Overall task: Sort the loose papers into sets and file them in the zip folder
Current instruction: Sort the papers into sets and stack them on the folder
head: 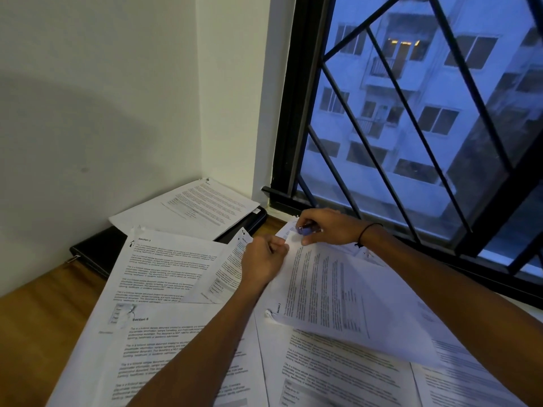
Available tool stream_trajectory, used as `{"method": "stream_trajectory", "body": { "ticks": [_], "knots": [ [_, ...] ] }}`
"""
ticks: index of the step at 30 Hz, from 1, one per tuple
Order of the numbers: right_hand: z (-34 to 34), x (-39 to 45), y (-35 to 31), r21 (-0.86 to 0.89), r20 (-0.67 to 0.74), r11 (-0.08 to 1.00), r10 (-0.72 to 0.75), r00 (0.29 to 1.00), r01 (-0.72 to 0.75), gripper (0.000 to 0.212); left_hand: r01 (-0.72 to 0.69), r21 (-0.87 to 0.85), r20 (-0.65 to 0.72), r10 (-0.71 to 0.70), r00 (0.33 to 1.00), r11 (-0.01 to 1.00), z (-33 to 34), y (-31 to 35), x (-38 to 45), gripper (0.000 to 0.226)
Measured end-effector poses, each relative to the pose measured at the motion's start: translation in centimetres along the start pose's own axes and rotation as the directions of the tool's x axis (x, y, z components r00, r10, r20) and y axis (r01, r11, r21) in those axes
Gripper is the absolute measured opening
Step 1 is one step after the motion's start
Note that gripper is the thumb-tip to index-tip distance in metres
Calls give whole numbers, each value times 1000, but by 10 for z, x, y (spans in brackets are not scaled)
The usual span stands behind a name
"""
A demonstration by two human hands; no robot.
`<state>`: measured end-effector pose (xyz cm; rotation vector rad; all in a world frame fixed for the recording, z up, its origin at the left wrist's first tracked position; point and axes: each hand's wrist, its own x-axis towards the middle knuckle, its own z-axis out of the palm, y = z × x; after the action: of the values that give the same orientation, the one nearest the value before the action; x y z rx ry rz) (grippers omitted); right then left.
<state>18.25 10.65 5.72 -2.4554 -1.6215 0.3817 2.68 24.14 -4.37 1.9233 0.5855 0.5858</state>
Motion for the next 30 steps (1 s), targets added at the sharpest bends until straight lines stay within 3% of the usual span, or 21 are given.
{"method": "stream_trajectory", "body": {
  "ticks": [3, 7, 13, 16, 18, 20, 22, 24, 27, 30],
  "knots": [
    [-3, -16, 10, 96, 19, 994, 41, 999, -43, 42, -5, -57, 3, 5, 1000, 998, 0, -1, 0, 5],
    [4, -30, 15, 100, -6, 994, 38, 999, -38, 20, 14, -220, 2, -14, 1000, 975, -4, 9, -1, 4],
    [-11, -44, 9, 468, -21, 882, 66, 998, -48, 32, 19, -314, 137, 25, 990, 949, -21, 29, 14, 10],
    [-15, -51, 4, 660, -68, 747, 167, 984, -81, 43, -35, -185, 231, 78, 970, 982, -47, 45, 25, 21],
    [-14, -52, 4, 770, -71, 632, 220, 973, -87, 28, -54, -38, 304, 63, 951, 998, -66, 55, 29, 33],
    [-11, -52, 6, 853, -41, 512, 266, 963, -105, 26, -37, 53, 289, 21, 957, 998, -82, 58, 29, 36],
    [-8, -52, 4, 910, -8, 396, 308, 951, -121, 38, 66, -18, 221, -61, 973, 998, -98, 58, 25, 35],
    [-6, -53, 1, 948, 6, 297, 337, 942, -113, 38, 165, -195, 201, -125, 972, 967, -113, 53, 19, 32],
    [-3, -47, 0, 981, 46, 154, 391, 919, -114, 41, 271, -408, 315, -144, 938, 872, -127, 41, 6, 27],
    [1, -34, -7, 996, 84, -35, 469, 879, -77, 47, 300, -351, 397, -150, 906, 887, -131, 30, 1, 35]
  ]
}}
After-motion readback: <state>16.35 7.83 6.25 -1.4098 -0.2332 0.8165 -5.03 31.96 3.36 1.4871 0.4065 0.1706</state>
